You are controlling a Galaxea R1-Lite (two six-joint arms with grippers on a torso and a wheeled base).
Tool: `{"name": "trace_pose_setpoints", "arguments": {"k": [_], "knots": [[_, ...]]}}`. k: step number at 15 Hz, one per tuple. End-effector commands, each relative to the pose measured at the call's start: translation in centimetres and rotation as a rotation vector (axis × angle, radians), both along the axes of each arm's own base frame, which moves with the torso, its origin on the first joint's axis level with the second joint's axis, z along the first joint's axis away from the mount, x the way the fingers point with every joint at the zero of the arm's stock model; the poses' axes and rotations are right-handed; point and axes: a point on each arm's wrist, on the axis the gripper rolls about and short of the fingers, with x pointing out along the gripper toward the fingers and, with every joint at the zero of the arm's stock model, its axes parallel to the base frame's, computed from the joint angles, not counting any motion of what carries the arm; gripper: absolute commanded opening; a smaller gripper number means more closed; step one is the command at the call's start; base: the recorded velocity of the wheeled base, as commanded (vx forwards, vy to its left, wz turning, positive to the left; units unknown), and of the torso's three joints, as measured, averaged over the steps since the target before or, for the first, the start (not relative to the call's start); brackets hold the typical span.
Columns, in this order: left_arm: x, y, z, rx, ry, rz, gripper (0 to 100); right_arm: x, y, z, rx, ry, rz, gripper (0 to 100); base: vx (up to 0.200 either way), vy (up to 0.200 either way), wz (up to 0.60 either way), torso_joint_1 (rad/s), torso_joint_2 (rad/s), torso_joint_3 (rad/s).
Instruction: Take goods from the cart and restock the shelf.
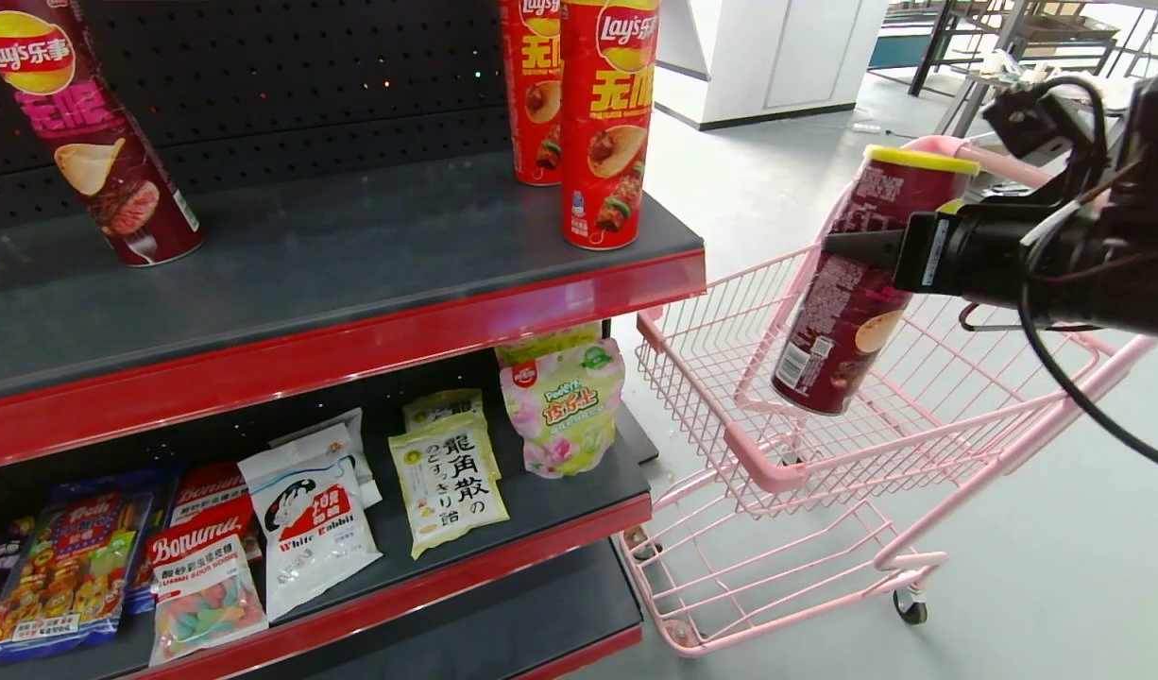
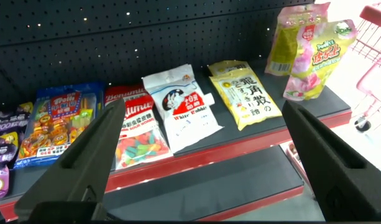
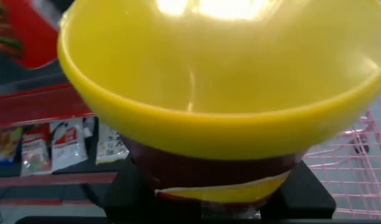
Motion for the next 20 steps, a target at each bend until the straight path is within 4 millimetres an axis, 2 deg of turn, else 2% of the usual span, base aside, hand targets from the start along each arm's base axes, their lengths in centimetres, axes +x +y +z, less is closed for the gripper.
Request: {"name": "trace_pose_setpoints", "arguments": {"k": [1, 7, 12, 20], "knots": [[0.0, 0.0, 0.0, 0.000, 0.001, 0.001, 100, -6.7, 1.6, 4.1, 0.048, -0.130, 0.158, 0, 0.000, 0.000, 0.00, 0.000, 0.00, 0.000], [0.0, 0.0, 0.0, 0.000, 0.001, 0.001, 100, -10.1, 3.9, 0.0, -0.009, -0.020, 0.328, 0, 0.000, 0.000, 0.00, 0.000, 0.00, 0.000], [0.0, 0.0, 0.0, 0.000, 0.003, 0.001, 100, -9.1, 4.7, 0.1, -0.022, -0.021, 0.312, 0, 0.000, 0.000, 0.00, 0.000, 0.00, 0.000], [0.0, 0.0, 0.0, 0.000, 0.003, 0.001, 100, -10.0, 4.0, -0.6, -0.055, -0.028, 0.320, 0, 0.000, 0.000, 0.00, 0.000, 0.00, 0.000]]}}
